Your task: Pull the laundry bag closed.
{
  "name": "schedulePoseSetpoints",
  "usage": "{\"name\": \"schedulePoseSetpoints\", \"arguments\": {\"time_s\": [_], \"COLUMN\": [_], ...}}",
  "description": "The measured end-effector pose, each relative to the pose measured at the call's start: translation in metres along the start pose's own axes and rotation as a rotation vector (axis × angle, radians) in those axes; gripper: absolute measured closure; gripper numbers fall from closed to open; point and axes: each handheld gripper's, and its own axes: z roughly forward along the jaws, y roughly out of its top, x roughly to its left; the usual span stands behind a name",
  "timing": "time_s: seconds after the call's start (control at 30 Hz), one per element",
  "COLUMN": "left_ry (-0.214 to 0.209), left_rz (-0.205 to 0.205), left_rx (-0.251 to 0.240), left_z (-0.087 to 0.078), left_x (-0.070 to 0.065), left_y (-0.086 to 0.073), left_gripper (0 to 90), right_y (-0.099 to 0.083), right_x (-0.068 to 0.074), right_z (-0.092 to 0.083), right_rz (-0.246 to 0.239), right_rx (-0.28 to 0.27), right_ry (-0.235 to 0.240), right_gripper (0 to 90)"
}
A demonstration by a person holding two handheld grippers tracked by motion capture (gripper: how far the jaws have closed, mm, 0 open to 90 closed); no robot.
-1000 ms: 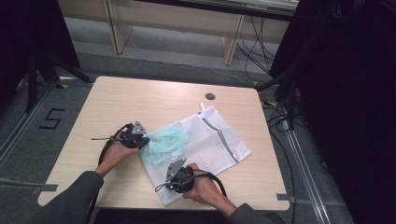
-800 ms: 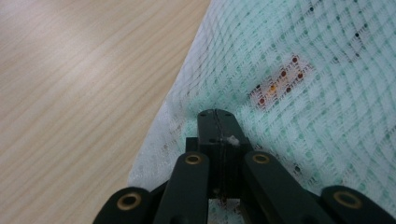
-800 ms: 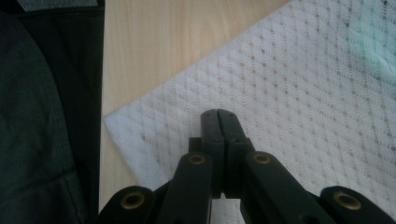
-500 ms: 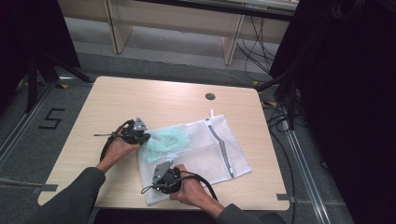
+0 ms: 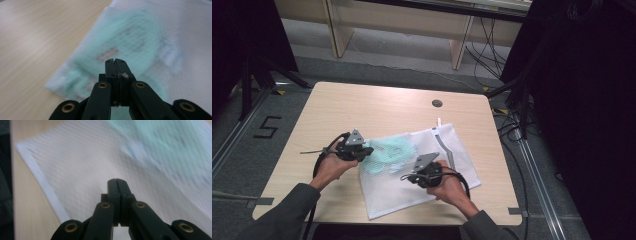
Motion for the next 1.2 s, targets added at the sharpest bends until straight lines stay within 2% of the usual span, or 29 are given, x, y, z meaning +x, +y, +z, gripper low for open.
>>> {"name": "schedulePoseSetpoints", "arguments": {"time_s": [0.03, 0.07, 0.1, 0.13, 0.17, 0.23, 0.27, 0.3, 0.33, 0.37, 0.4, 0.47, 0.5, 0.53, 0.57, 0.6, 0.63, 0.67, 0.7, 0.73, 0.9, 0.93, 1.07, 1.2], "left_ry": [0.000, -0.022, -0.050, -0.050, -0.069, -0.065, -0.064, -0.065, -0.060, -0.057, -0.055, -0.051, -0.037, -0.036, -0.032, -0.023, -0.019, -0.018, -0.014, -0.013, 0.004, 0.013, 0.037, 0.048], "left_rz": [0.000, -0.008, -0.011, -0.011, -0.036, -0.003, -0.024, -0.022, -0.008, -0.025, -0.024, -0.033, -0.004, -0.021, -0.008, -0.031, -0.017, -0.027, -0.014, -0.039, -0.026, -0.007, -0.012, -0.039], "left_rx": [0.000, 0.013, 0.029, 0.029, 0.048, 0.074, 0.086, 0.094, 0.099, 0.102, 0.103, 0.113, 0.122, 0.129, 0.135, 0.135, 0.139, 0.142, 0.143, 0.145, 0.168, 0.173, 0.185, 0.185], "left_z": [0.000, -0.002, -0.002, -0.002, -0.001, 0.001, 0.002, 0.004, 0.005, 0.006, 0.006, 0.006, 0.006, 0.007, 0.007, 0.008, 0.008, 0.008, 0.008, 0.008, 0.003, 0.002, -0.003, -0.011], "left_x": [0.000, -0.007, -0.016, -0.016, -0.020, -0.022, -0.024, -0.023, -0.021, -0.020, -0.019, -0.016, -0.014, -0.014, -0.012, -0.012, -0.010, -0.010, -0.009, -0.009, -0.003, -0.001, 0.007, 0.018], "left_y": [0.000, -0.003, -0.010, -0.010, -0.014, -0.017, -0.018, -0.018, -0.019, -0.019, -0.020, -0.021, -0.022, -0.023, -0.023, -0.024, -0.023, -0.023, -0.023, -0.024, -0.026, -0.026, -0.029, -0.036], "left_gripper": [88.4, 88.4, 88.3, 88.3, 88.3, 88.2, 88.2, 88.2, 88.2, 88.3, 88.5, 88.7, 88.9, 89.1, 89.2, 89.2, 89.2, 89.3, 89.3, 89.3, 89.3, 89.3, 89.5, 89.6], "right_y": [0.000, -0.009, -0.025, -0.025, -0.033, -0.044, -0.048, -0.050, -0.051, -0.051, -0.050, -0.050, -0.049, -0.049, -0.048, -0.048, -0.047, -0.047, -0.045, -0.044, -0.038, -0.036, -0.026, -0.017], "right_x": [0.000, -0.004, -0.013, -0.013, -0.014, -0.019, -0.021, -0.021, -0.024, -0.024, -0.021, -0.022, -0.021, -0.019, -0.016, -0.016, -0.016, -0.015, -0.014, -0.012, -0.004, -0.002, 0.006, 0.012], "right_z": [0.000, -0.005, -0.012, -0.012, -0.014, -0.017, -0.018, -0.018, -0.017, -0.016, -0.015, -0.012, -0.010, -0.008, -0.006, -0.006, -0.006, -0.006, -0.005, -0.005, 0.001, 0.002, 0.010, 0.017], "right_rz": [0.000, 0.032, 0.039, 0.039, 0.081, 0.095, 0.094, 0.105, 0.069, 0.074, 0.105, 0.077, 0.071, 0.075, 0.060, 0.060, 0.046, 0.051, 0.029, 0.025, 0.000, -0.007, -0.032, -0.049], "right_rx": [0.000, 0.009, 0.030, 0.030, 0.040, 0.061, 0.070, 0.077, 0.085, 0.086, 0.093, 0.114, 0.137, 0.150, 0.153, 0.153, 0.151, 0.154, 0.154, 0.156, 0.145, 0.141, 0.136, 0.127], "right_ry": [0.000, -0.017, -0.039, -0.039, -0.044, -0.051, -0.058, -0.052, -0.048, -0.050, -0.050, -0.048, -0.035, -0.028, -0.023, -0.023, -0.019, -0.026, -0.024, -0.021, -0.006, -0.003, 0.022, 0.047], "right_gripper": [90.0, 90.0, 90.0, 90.0, 90.0, 90.0, 90.0, 90.0, 90.0, 90.0, 90.0, 90.0, 90.0, 90.0, 90.0, 90.0, 90.0, 90.0, 90.0, 90.0, 90.0, 90.0, 90.0, 90.0]}}
